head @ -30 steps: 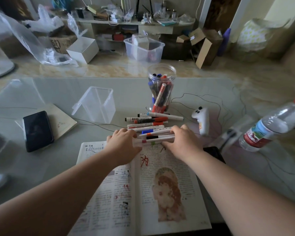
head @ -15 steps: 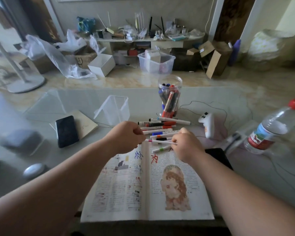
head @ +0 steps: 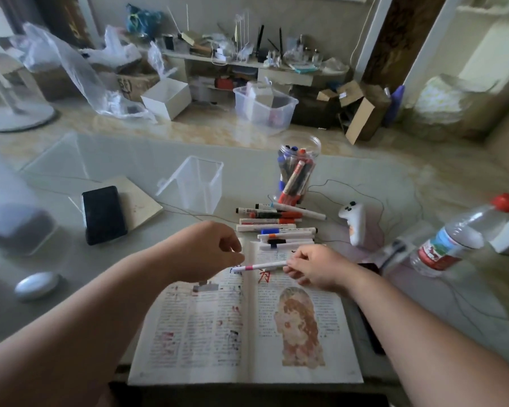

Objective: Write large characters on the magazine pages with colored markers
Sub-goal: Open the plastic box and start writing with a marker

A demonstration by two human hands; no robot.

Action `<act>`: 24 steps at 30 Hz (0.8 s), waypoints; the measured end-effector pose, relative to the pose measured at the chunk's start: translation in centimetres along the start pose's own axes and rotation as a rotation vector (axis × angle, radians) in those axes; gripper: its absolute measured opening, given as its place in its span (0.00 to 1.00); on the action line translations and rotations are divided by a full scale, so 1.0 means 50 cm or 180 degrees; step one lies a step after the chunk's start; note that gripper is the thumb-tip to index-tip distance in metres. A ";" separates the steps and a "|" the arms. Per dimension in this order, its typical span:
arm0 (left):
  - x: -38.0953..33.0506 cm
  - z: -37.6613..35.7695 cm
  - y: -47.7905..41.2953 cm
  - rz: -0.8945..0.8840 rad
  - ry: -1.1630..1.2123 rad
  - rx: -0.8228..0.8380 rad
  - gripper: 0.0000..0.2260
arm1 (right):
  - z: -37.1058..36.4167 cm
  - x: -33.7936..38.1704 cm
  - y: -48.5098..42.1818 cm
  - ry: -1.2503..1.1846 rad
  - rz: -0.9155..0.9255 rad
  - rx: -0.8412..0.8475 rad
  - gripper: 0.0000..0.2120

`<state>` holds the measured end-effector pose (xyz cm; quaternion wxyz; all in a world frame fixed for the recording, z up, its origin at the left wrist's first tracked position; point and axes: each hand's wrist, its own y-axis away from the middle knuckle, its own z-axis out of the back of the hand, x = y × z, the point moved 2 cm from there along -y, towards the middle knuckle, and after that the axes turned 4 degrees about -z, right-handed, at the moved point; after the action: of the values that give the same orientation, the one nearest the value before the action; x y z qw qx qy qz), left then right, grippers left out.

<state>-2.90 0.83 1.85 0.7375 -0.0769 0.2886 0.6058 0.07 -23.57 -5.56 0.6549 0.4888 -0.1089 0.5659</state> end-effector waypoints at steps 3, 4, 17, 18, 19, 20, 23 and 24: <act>0.005 0.007 -0.016 -0.0108 0.0020 0.0063 0.06 | -0.005 0.014 -0.003 0.0050 0.0034 -0.0354 0.13; 0.010 0.002 -0.023 -0.0127 -0.0040 0.0093 0.07 | -0.003 0.025 0.000 0.0073 0.0076 -0.0429 0.13; -0.035 -0.088 -0.070 -0.0909 0.0860 0.0203 0.06 | 0.040 0.109 0.125 -0.2025 0.0680 -0.0507 0.06; -0.045 -0.089 -0.072 -0.0960 0.1120 0.0138 0.06 | 0.046 0.117 0.132 -0.2204 0.0737 -0.0651 0.07; -0.056 -0.086 -0.072 -0.0984 0.1379 0.0089 0.07 | 0.052 0.122 0.138 -0.2363 0.0790 -0.0812 0.08; -0.065 -0.084 -0.075 -0.1035 0.1519 0.0051 0.08 | 0.055 0.123 0.142 -0.2507 0.0834 -0.0967 0.09; -0.080 -0.081 -0.077 -0.1303 0.1302 -0.0148 0.11 | 0.041 0.113 0.138 -0.2617 0.0879 -0.1069 0.09; -0.080 -0.083 -0.079 -0.1405 0.1262 -0.0225 0.11 | 0.028 0.110 0.132 -0.2513 0.0922 -0.0985 0.07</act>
<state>-0.97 -5.49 -0.39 0.7774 -0.2803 0.3820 0.4137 -3.08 -21.94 2.38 0.5426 0.5433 -0.5012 0.3990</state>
